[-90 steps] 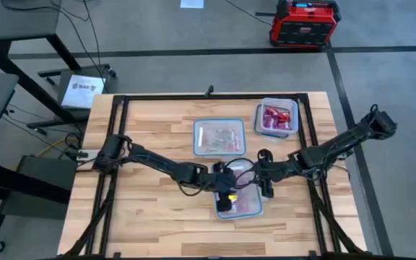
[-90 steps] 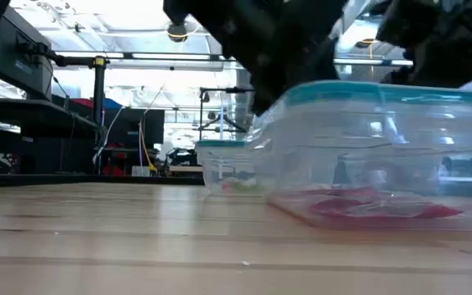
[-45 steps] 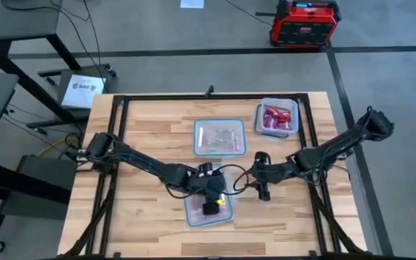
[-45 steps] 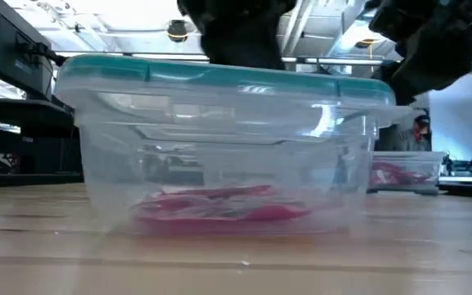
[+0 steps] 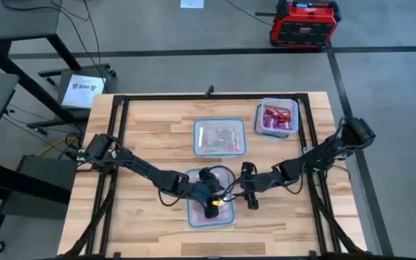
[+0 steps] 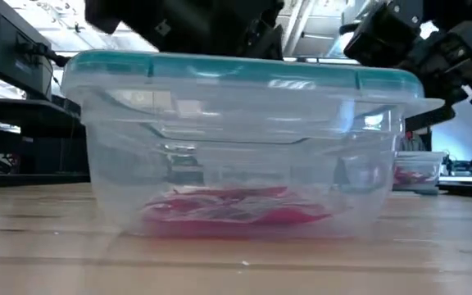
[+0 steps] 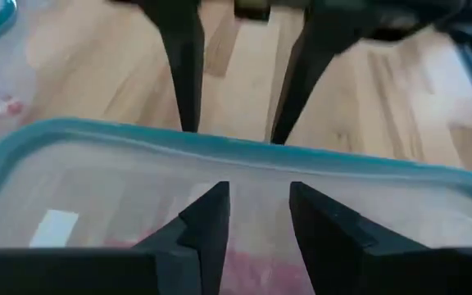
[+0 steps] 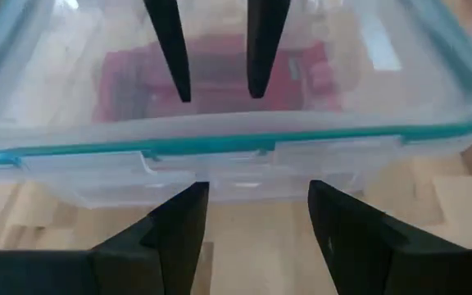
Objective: Sort candy
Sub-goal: Close the top left transparent bin, then move the top left transparent bin to the middle left
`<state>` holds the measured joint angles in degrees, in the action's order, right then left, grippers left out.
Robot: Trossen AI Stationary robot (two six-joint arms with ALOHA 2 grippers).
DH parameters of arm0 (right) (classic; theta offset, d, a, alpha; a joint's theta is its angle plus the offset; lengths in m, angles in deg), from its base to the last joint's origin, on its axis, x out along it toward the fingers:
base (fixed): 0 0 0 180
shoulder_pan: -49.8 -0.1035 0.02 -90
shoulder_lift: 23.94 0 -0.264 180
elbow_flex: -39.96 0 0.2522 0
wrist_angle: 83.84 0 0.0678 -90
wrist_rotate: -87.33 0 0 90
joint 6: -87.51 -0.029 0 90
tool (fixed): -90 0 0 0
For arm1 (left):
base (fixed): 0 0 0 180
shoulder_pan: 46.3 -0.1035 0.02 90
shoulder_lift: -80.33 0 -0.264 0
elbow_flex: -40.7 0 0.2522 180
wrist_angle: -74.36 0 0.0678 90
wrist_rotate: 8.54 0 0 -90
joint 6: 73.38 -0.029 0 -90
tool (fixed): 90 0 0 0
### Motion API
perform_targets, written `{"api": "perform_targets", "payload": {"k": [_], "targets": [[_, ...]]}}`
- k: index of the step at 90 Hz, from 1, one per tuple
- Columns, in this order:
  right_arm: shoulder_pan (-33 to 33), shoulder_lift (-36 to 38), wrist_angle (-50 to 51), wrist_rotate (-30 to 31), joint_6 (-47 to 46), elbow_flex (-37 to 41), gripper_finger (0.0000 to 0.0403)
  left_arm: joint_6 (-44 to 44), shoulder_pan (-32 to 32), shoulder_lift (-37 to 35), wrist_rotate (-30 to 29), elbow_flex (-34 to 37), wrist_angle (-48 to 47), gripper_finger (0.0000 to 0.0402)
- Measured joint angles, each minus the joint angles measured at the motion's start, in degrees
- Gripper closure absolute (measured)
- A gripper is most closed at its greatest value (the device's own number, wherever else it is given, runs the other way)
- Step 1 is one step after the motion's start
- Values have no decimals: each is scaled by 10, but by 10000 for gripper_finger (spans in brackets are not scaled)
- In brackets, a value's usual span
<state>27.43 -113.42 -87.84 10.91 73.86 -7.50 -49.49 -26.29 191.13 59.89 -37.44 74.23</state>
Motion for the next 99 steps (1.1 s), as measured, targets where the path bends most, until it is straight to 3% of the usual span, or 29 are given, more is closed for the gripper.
{"api": "perform_targets", "payload": {"k": [53, 77, 99], "targets": [[16, -47, -46, -30, 49, -32, 200, -8, -7, 48, 23, 8, 53, 283], [20, 39, 200, -6, 52, -47, 200, -23, -9, -30, 28, 0, -19, 283], [28, 173, 320, 21, 47, -47, 200, 55, -7, -110, 43, -29, -195, 283]]}}
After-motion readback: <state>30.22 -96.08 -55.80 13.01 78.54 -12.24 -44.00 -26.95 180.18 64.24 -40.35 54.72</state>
